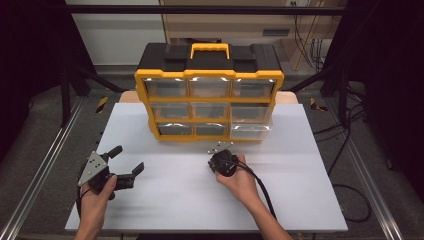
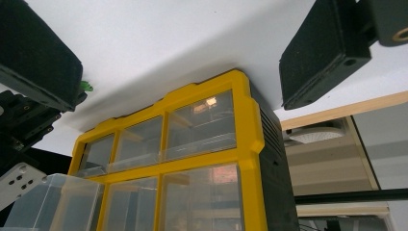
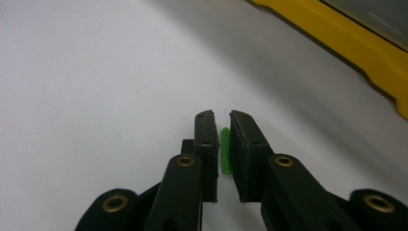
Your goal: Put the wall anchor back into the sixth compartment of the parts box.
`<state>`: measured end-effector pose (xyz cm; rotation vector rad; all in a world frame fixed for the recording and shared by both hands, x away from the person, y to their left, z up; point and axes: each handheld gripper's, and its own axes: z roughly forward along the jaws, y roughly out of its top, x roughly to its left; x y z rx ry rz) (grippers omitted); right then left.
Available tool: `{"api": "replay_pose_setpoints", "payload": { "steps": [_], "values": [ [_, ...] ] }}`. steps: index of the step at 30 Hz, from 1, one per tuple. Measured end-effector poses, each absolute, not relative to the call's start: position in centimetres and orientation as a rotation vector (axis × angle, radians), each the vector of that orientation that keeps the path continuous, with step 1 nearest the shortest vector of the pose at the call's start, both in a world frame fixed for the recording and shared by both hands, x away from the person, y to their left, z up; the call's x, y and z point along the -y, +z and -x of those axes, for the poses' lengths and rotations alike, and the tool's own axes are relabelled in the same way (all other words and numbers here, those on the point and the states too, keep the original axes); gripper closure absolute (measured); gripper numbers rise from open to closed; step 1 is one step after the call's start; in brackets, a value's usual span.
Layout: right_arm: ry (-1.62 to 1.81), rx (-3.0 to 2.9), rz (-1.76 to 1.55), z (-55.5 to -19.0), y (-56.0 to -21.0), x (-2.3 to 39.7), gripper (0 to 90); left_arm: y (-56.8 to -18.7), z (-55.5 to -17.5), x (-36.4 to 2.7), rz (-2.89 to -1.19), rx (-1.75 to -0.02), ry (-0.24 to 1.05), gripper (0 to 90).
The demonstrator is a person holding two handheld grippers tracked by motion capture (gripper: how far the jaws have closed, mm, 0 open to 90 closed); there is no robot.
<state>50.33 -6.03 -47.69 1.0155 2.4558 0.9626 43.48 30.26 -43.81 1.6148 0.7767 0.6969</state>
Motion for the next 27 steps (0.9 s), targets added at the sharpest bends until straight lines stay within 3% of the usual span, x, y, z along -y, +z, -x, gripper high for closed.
{"api": "replay_pose_setpoints", "payload": {
  "steps": [27],
  "values": [
    [0.917,-2.489,-0.970,-50.46,-48.06,6.13,84.3,-43.85,-43.50,-30.10,-1.620,-0.775,0.691,1.5]
  ]
}}
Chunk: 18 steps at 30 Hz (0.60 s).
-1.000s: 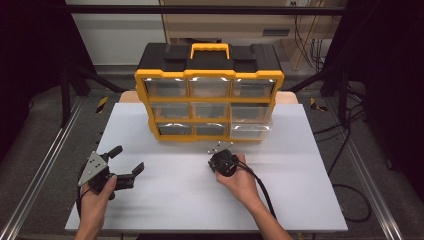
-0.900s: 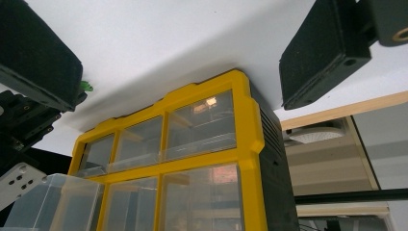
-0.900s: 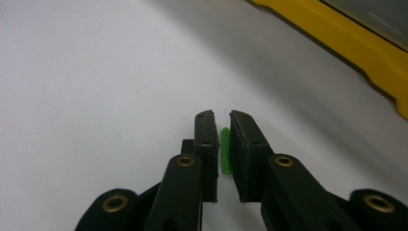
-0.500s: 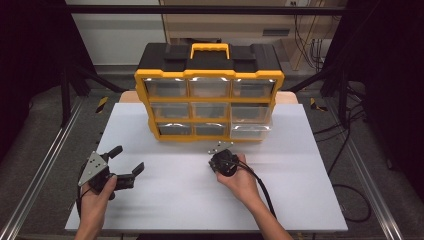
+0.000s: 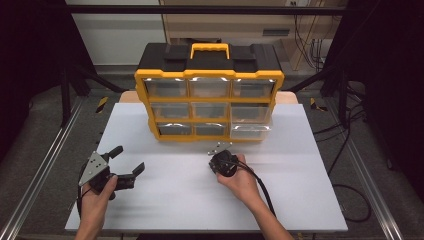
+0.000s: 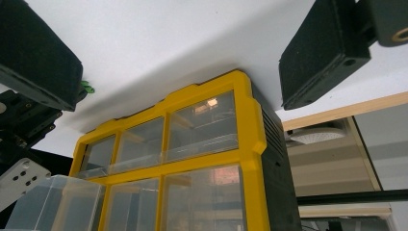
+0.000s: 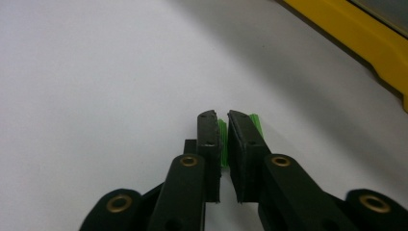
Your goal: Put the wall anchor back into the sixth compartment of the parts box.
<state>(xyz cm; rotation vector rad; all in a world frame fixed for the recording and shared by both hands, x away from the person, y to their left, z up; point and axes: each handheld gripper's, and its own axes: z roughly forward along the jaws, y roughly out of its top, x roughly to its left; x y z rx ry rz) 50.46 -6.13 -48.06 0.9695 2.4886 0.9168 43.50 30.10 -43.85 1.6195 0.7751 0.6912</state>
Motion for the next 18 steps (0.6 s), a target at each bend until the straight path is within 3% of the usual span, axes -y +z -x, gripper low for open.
{"api": "replay_pose_setpoints", "payload": {
  "steps": [11,18],
  "values": [
    [1.008,-2.457,-0.954,-49.6,-46.8,6.2,84.6,-43.9,-43.5,-30.1,-1.619,-0.778,0.689,1.5],
    [1.151,-2.362,-0.909,-47.3,-43.6,7.2,84.6,-43.9,-43.5,-30.1,-1.619,-0.779,0.688,1.5]
  ]
}}
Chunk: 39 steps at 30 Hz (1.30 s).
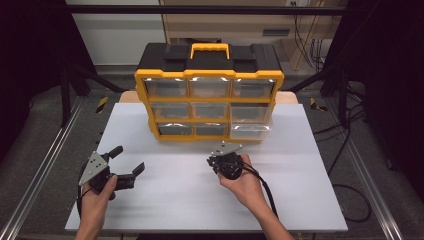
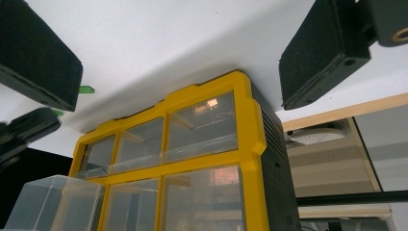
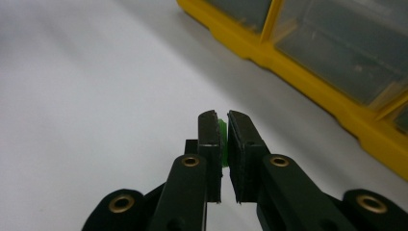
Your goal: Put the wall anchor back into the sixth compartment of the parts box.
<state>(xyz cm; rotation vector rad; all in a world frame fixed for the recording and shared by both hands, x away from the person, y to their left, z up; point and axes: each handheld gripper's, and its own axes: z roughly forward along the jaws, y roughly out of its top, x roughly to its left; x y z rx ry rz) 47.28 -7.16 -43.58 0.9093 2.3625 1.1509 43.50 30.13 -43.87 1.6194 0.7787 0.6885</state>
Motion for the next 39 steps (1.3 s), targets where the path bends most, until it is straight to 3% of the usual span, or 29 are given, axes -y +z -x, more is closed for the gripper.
{"api": "replay_pose_setpoints", "payload": {
  "steps": [11,26,39],
  "values": [
    [1.317,-2.221,-0.874,-46.0,-38.3,9.4,84.6,-43.8,-43.4,-30.2,-1.617,-0.779,0.691,1.4],
    [1.399,-2.049,-0.884,-47.2,-30.8,13.2,84.6,-43.8,-43.3,-30.3,-1.603,-0.784,0.695,1.3],
    [1.343,-2.005,-0.965,-49.6,-28.6,16.5,84.6,-43.8,-43.3,-30.5,-1.596,-0.788,0.695,1.3]
  ]
}}
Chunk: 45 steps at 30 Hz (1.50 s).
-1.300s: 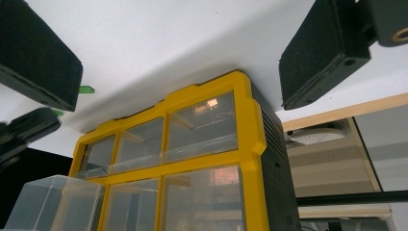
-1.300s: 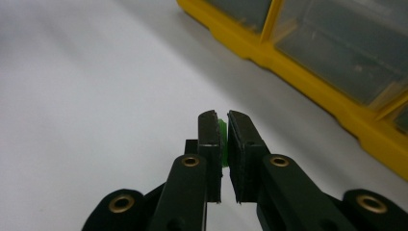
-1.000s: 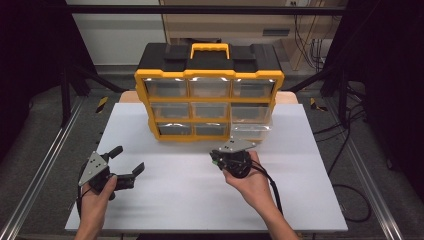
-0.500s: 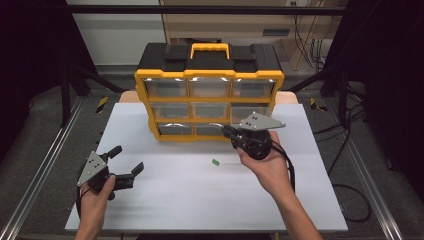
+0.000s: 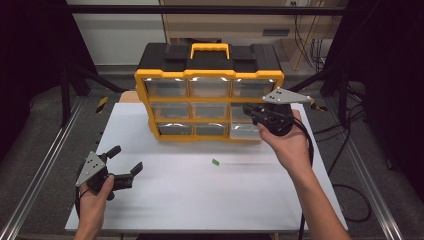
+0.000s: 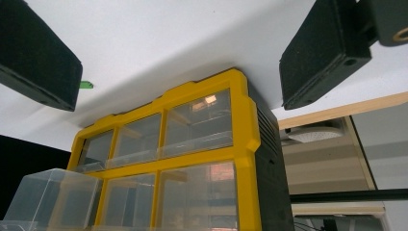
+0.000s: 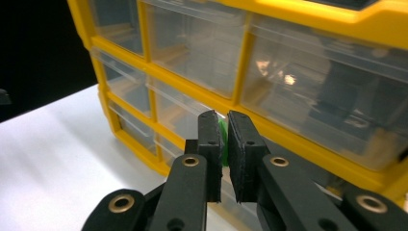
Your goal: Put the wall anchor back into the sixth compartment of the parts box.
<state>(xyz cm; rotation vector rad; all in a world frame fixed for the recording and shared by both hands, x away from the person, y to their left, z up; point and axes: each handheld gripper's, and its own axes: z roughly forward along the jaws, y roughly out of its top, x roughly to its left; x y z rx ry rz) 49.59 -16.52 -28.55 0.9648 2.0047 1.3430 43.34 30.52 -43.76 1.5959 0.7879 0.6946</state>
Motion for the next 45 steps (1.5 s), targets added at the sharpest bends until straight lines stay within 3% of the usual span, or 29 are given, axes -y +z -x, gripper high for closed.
{"api": "replay_pose_setpoints", "payload": {
  "steps": [18,25,30,31,33,34,35,38,45],
  "values": [
    [1.214,-2.050,-1.008,-51.5,-28.5,17.7,84.0,-43.8,-43.3,-30.5,-1.598,-0.791,0.695,1.3],
    [1.231,-2.019,-1.006,-51.4,-28.4,17.6,71.2,-43.8,-43.3,-30.6,-1.595,-0.792,0.696,1.3],
    [1.264,-1.974,-0.948,-50.2,-27.9,16.7,43.6,-43.7,-43.3,-30.6,-1.595,-0.792,0.697,1.3],
    [1.264,-1.974,-0.948,-50.2,-27.9,16.7,43.6,-43.7,-43.3,-30.6,-1.595,-0.791,0.697,1.3],
    [1.276,-1.941,-0.910,-49.7,-27.8,15.9,27.2,-43.7,-43.3,-30.6,-1.596,-0.791,0.697,1.3],
    [1.276,-1.941,-0.910,-49.7,-27.8,15.9,27.2,-43.7,-43.3,-30.6,-1.596,-0.791,0.697,1.3],
    [1.294,-1.932,-0.892,-49.3,-27.6,15.4,19.6,-43.7,-43.3,-30.6,-1.596,-0.792,0.697,1.3],
    [1.309,-1.927,-0.877,-48.9,-27.5,14.6,12.7,-43.7,-43.3,-30.6,-1.593,-0.793,0.696,1.3],
    [1.324,-1.945,-0.823,-48.1,-27.6,12.8,10.3,-43.7,-43.3,-30.7,-1.591,-0.792,0.699,1.3]
  ]
}}
